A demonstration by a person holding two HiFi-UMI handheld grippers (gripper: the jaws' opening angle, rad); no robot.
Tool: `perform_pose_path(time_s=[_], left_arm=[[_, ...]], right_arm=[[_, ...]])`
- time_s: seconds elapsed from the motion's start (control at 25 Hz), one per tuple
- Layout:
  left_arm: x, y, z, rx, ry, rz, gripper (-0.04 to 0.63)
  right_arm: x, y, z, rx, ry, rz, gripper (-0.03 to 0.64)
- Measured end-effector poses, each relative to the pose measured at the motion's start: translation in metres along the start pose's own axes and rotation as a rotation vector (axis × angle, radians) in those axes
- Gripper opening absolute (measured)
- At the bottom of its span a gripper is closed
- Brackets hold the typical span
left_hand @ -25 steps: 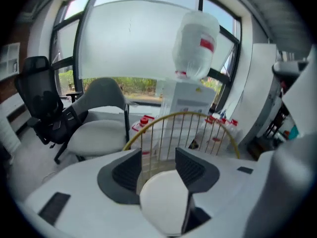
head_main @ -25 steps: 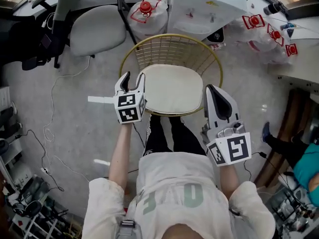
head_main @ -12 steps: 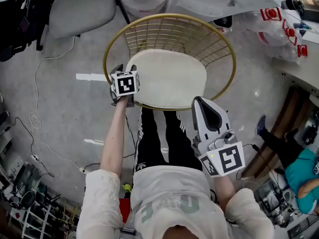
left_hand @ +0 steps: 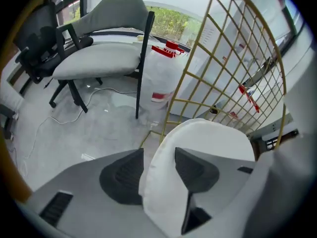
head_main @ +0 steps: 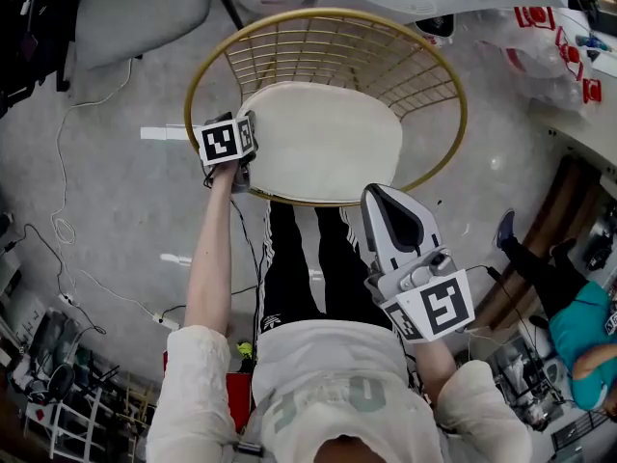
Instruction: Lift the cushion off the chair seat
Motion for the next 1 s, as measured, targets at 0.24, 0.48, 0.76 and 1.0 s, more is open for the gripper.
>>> perform_pose_path(time_s=[0.24, 0.48, 0.76, 1.0], left_arm=[[-0.001, 0.003, -0.006, -0.107, 0.049, 0.075, 0.202], [-0.001, 0.000, -0.005, -0.117, 0.047, 0.083, 0.153], [-0.004, -0.006, 0.010, 0.015, -0.025, -0.004, 0.051], [0.002, -0.023, 0.044, 0.028, -0.135, -0.058, 0.032]], right_arm=[[-0.001, 0.002, -0.006, 0.017, 0.007, 0.003, 0.017], [0.000, 0.007, -0.007, 0.024, 0.003, 0.011, 0.017], [0.010, 0.015, -0.003, 0.026, -0.022, 0.032, 0.017], [0.028, 0.023, 0.007, 0.021, -0.055, 0.062, 0.017]])
Point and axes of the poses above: the fingertips, and each gripper's own axes: z backward along the fingers, y to its left, x out of its top, the point moved 3 cm from there along z, backward along the fingers, and after that the axes turned 1 degree about z, right-handed, at the moved point
